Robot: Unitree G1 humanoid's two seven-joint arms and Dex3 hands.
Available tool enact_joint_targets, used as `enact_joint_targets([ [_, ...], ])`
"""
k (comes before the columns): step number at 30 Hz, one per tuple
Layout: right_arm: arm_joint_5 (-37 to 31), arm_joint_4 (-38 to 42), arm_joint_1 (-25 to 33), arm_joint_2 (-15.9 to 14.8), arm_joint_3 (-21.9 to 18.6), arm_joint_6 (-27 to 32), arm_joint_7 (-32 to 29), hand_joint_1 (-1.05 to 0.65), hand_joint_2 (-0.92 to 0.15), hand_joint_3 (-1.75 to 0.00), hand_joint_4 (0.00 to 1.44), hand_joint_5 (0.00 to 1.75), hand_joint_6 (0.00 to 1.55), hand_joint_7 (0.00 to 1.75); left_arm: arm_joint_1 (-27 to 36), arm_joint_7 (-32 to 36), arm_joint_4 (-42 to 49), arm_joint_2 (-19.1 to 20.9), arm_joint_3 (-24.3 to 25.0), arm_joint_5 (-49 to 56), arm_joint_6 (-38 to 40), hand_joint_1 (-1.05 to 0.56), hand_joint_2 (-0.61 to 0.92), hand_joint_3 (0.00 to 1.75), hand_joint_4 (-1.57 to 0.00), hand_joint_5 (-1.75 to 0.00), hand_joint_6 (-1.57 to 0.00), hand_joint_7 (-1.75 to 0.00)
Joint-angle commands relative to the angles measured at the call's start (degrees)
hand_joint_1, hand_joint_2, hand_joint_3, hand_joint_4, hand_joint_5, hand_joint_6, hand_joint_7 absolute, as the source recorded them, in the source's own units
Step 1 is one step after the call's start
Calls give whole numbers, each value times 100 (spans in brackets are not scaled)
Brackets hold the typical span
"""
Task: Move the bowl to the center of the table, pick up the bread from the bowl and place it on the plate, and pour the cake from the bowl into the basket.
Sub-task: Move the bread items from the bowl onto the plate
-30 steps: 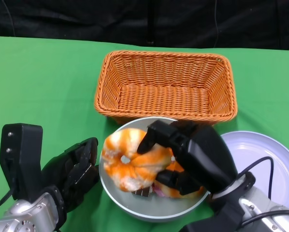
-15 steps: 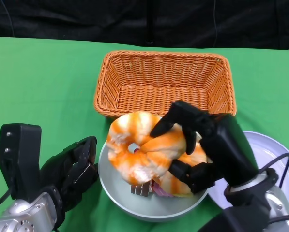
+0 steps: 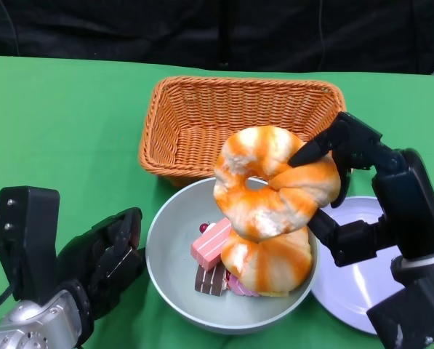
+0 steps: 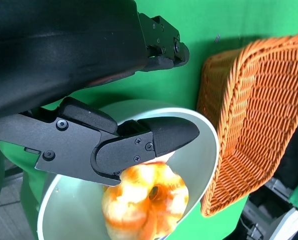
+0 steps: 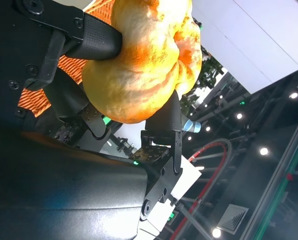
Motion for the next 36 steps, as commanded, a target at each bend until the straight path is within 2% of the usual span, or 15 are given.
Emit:
enact_joint_targets([
  [1,20,-1,92,-24,-126,-128,13,-7,-13,-175,103,175,87,156,4,-120,29,105,86,-23,-125,-72,92,71,0,-23,-15,-1],
  [8,-122,109,172,-36,-344,-309,-61,-9,-14,-175,103,175,88,155,40,-251,29,132,109,-45,-194,-73,92,71,0,-23,-15,-1],
  [11,-42,129,362,-186,-665,-233,-66,-9,-14,-175,104,175,88,156,60,-205,-42,187,108,2,-151,-74,92,70,0,-27,-15,-1],
  [14,-60,97,474,-212,-836,-144,-24,-10,-12,-175,104,175,88,157,62,-189,-66,199,106,7,-144,-73,92,69,0,-28,-15,-1],
  [25,-380,137,661,-329,-1116,-68,-117,-11,-11,-175,104,175,86,159,45,-181,-66,185,167,-28,-117,-73,92,70,0,-28,-16,-1],
  [28,-1058,174,822,-550,-1287,463,-266,-17,-15,-168,100,175,79,166,58,-190,-95,174,171,-50,-120,-73,92,70,0,-27,-16,-1],
  [34,-1301,198,880,-604,-1281,728,-405,-17,-20,-159,98,175,74,170,61,-188,-106,171,171,-51,-116,-73,92,70,0,-27,-16,-1],
  [36,-1548,326,897,-666,-1250,995,-443,-16,-24,-153,97,175,73,172,65,-184,-124,186,167,-43,-99,-73,92,70,0,-27,-16,-1],
])
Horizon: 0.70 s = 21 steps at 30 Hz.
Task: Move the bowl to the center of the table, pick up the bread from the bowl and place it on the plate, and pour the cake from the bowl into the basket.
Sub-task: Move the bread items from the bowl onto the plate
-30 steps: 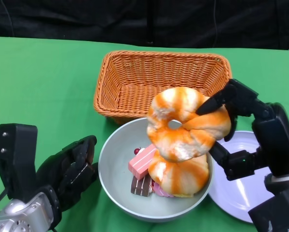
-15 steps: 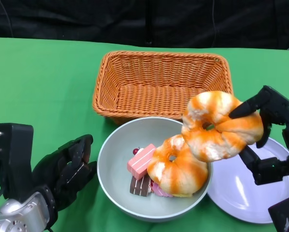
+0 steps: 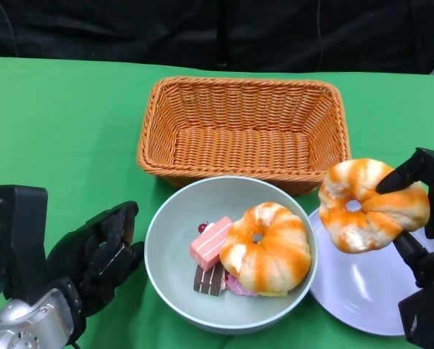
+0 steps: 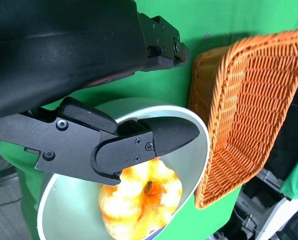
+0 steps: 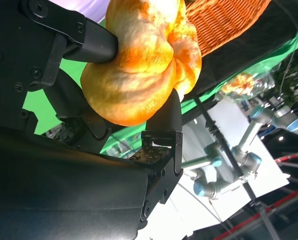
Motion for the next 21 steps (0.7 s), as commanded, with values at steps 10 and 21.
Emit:
enact_joint_targets([
  [10,-459,118,74,-341,306,927,255,-15,-30,-147,95,175,73,175,88,3,-157,105,60,-18,54,-73,92,70,0,-27,-16,-1],
  [21,-431,-539,126,-883,723,2014,2109,-41,-77,-32,59,50,57,11,125,-80,-157,144,70,-55,35,-73,92,70,0,-26,-15,0],
])
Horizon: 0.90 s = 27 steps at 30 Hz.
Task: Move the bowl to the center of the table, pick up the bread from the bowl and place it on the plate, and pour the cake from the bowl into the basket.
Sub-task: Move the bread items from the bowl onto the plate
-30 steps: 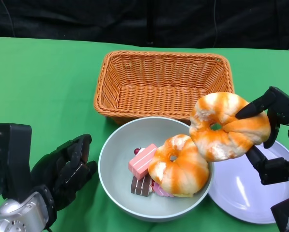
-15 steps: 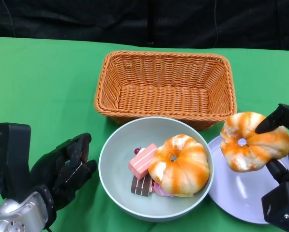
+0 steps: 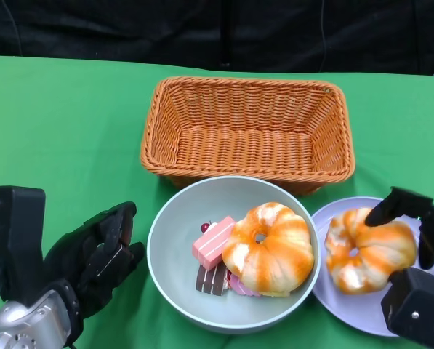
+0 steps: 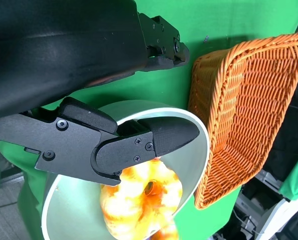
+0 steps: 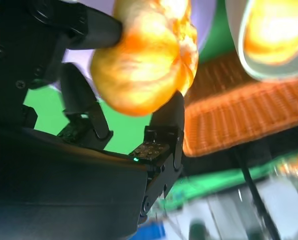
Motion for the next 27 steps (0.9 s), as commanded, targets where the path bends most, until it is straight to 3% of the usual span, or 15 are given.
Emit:
enact_joint_targets([
  [1,-303,-395,81,-393,137,346,478,-48,-84,-20,54,37,47,6,61,-93,-64,119,46,-42,-15,-73,92,70,0,-26,-14,0],
  [3,-619,-610,113,-534,233,493,586,-61,-90,-15,48,25,32,1,68,-111,-57,124,50,-48,-29,-73,92,70,0,-25,-14,0],
  [6,-1151,-954,179,-666,365,706,671,-75,-92,-21,44,22,19,0,61,-153,-39,150,51,-50,-27,-72,92,71,0,-24,-14,0],
  [14,-2412,-1909,399,-565,663,1359,926,-89,-92,-30,33,18,11,0,41,-73,-72,106,74,-40,30,-72,92,70,0,-26,-15,-1],
  [19,-2341,-2274,486,-367,624,1267,645,-84,-92,-27,32,20,17,3,29,-105,-51,116,59,-30,10,-72,92,70,0,-25,-15,-1],
  [27,-1644,-2685,338,-98,626,631,312,-71,-92,-21,39,27,26,7,24,-139,-35,112,59,-49,-6,-73,92,69,0,-26,-16,-1],
])
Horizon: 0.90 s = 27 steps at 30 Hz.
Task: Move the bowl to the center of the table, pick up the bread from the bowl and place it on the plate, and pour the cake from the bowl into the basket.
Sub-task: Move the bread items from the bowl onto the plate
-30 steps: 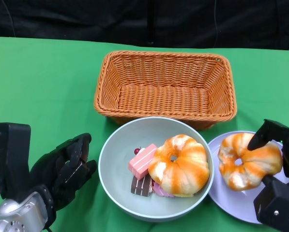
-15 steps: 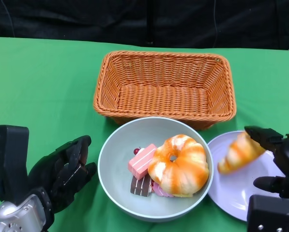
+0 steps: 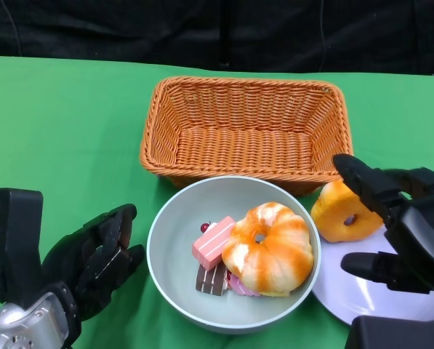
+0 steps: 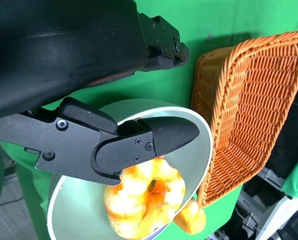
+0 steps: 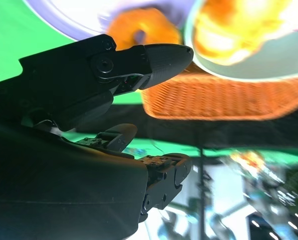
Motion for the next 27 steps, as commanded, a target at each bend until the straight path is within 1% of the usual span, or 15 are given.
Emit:
enact_joint_targets([
  [1,152,-145,-108,111,-1,-123,-75,-71,-92,-21,40,28,27,7,0,-44,-32,78,41,-35,-26,-73,92,69,0,-25,-16,-1],
  [8,442,-238,-321,424,193,-396,-7,-68,-92,-22,44,34,31,9,-13,17,-53,52,34,-23,16,-72,92,69,0,-25,-16,-1],
  [9,468,-193,-392,458,255,-431,14,-67,-92,-22,42,39,31,9,-18,15,-44,42,38,-30,9,-72,92,69,0,-25,-16,-1],
  [10,481,-147,-448,483,301,-458,26,-67,-92,-20,39,47,33,9,-22,7,-34,37,37,-34,-1,-72,92,69,0,-25,-17,-1],
  [11,493,-82,-506,509,351,-491,28,-67,-92,-19,38,50,34,9,-26,-8,-21,41,31,-33,-12,-72,92,69,0,-25,-18,-2],
  [13,512,51,-611,554,447,-505,79,-66,-92,-17,37,55,35,10,-32,-1,-21,35,21,-26,-9,-72,92,69,0,-25,-17,-2],
  [16,545,309,-797,615,620,-404,321,-66,-92,-16,34,57,36,10,-35,60,-48,-8,10,-8,7,-72,92,69,0,-26,-17,-1],
  [19,586,606,-968,596,756,-333,568,-67,-92,-16,32,57,37,10,-27,114,-94,-41,-11,20,25,-72,92,68,0,-27,-17,-1],
  [22,574,892,-1152,493,887,-307,883,-68,-92,-15,29,56,36,9,-4,123,-137,-72,-32,18,8,-73,92,68,0,-27,-16,-1],
  [25,562,1243,-1375,347,1029,-412,1120,-71,-92,-15,26,55,36,8,-3,141,-158,-101,-26,17,9,-73,92,68,0,-26,-16,-1],
  [27,552,1423,-1471,289,1102,-479,1168,-72,-92,-14,26,55,37,8,-2,162,-172,-114,-33,39,4,-73,92,68,0,-27,-16,-1],
])
